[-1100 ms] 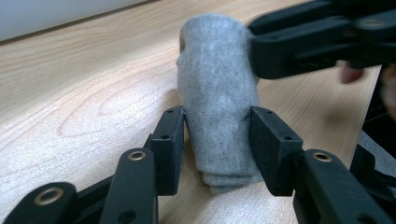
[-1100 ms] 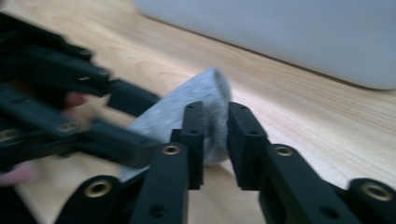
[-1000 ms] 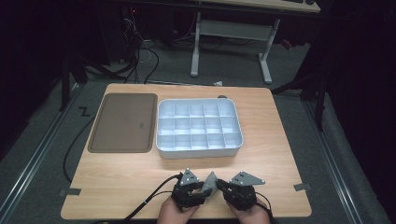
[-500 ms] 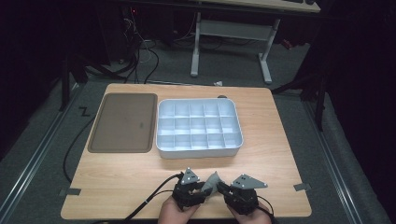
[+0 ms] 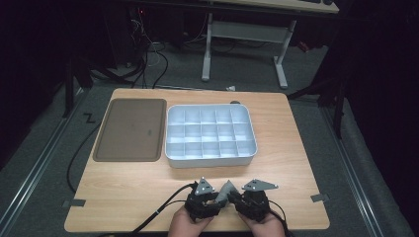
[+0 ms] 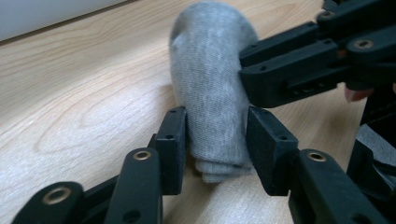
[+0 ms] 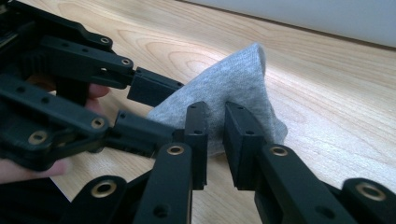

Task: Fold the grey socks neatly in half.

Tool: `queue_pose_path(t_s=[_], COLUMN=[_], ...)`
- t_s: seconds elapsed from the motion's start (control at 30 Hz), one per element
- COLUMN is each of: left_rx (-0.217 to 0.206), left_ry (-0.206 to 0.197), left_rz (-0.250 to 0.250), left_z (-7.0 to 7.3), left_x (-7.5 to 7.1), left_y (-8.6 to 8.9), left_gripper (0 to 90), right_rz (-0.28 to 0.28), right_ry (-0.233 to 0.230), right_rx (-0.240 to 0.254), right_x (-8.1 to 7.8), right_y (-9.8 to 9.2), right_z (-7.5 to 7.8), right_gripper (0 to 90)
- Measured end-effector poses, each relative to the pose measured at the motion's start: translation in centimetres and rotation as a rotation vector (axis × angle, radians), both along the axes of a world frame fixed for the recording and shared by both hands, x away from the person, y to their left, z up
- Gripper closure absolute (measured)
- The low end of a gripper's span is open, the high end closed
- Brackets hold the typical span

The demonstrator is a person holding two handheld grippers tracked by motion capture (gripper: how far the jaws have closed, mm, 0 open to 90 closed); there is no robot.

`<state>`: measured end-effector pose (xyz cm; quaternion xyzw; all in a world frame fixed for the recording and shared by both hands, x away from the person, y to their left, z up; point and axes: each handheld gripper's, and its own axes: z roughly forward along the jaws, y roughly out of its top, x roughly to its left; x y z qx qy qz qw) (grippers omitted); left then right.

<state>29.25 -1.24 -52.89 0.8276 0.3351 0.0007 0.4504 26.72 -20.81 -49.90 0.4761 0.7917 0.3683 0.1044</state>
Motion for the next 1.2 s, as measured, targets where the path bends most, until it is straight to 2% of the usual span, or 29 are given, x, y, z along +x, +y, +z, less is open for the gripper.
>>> queue_pose_path(t_s=[0.1,0.3,0.37,0.43,0.57,0.77,1.2], left_rx=[0.006,0.015,0.034,0.044,0.036,0.042,0.047], left_ry=[-0.013,-0.034,-0.054,-0.058,-0.055,-0.063,-0.073], left_rz=[-0.022,-0.063,-0.078,-0.092,-0.098,-0.116,-0.125], left_z=[0.1,0.1,0.1,0.0,0.0,0.1,0.3], left_x=[-0.2,-0.5,-0.8,-1.0,-0.9,-0.9,-0.9], left_y=[-0.3,-0.8,-1.2,-1.5,-1.7,-2.3,-3.1], left_gripper=[55.4,51.4,50.9,50.6,51.0,51.0,51.1], right_rz=[0.002,0.019,0.017,0.019,0.02,-0.002,-0.011], right_ry=[0.036,0.081,0.107,0.115,0.124,0.144,0.166], right_rx=[0.021,0.031,0.047,0.054,0.049,0.059,0.048], right_x=[0.4,1.1,1.3,1.5,1.7,2.3,3.4], right_y=[-0.4,-0.9,-1.0,-1.2,-1.2,-1.4,-1.8], right_z=[0.1,0.4,0.5,0.6,0.6,0.5,0.2], right_gripper=[77.3,69.8,66.5,65.1,61.4,57.2,57.2])
